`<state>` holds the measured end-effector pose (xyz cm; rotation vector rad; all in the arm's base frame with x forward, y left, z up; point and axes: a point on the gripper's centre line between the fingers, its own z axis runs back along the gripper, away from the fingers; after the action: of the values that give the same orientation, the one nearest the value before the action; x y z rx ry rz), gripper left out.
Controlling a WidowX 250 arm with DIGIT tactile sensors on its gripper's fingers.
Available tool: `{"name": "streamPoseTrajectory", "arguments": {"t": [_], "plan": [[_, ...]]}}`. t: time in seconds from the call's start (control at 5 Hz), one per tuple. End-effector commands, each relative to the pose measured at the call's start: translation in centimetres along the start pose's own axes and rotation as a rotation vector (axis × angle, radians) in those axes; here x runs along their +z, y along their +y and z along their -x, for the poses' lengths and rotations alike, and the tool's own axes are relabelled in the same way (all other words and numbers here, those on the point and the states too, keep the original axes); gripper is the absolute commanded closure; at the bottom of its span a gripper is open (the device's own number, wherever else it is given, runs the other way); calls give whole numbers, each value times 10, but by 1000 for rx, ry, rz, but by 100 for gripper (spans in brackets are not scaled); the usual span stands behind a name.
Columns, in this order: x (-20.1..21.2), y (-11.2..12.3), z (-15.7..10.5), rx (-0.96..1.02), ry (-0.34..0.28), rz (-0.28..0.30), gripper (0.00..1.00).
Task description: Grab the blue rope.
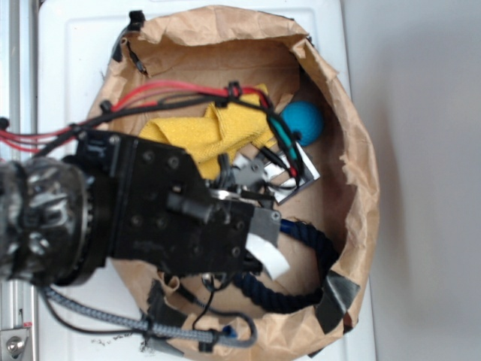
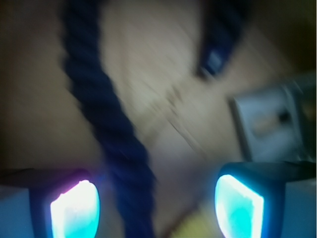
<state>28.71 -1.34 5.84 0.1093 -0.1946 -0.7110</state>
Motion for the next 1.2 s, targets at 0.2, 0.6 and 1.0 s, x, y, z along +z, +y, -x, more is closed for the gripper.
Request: {"name": "streamPoseTrajectory", "arguments": {"t": [0.2, 0.6, 1.0], "plan": [[-6, -11, -36, -7, 9, 82, 0], [-34, -17, -37, -4, 67, 25, 0], [-34, -5, -13, 62, 62, -36, 100]]}}
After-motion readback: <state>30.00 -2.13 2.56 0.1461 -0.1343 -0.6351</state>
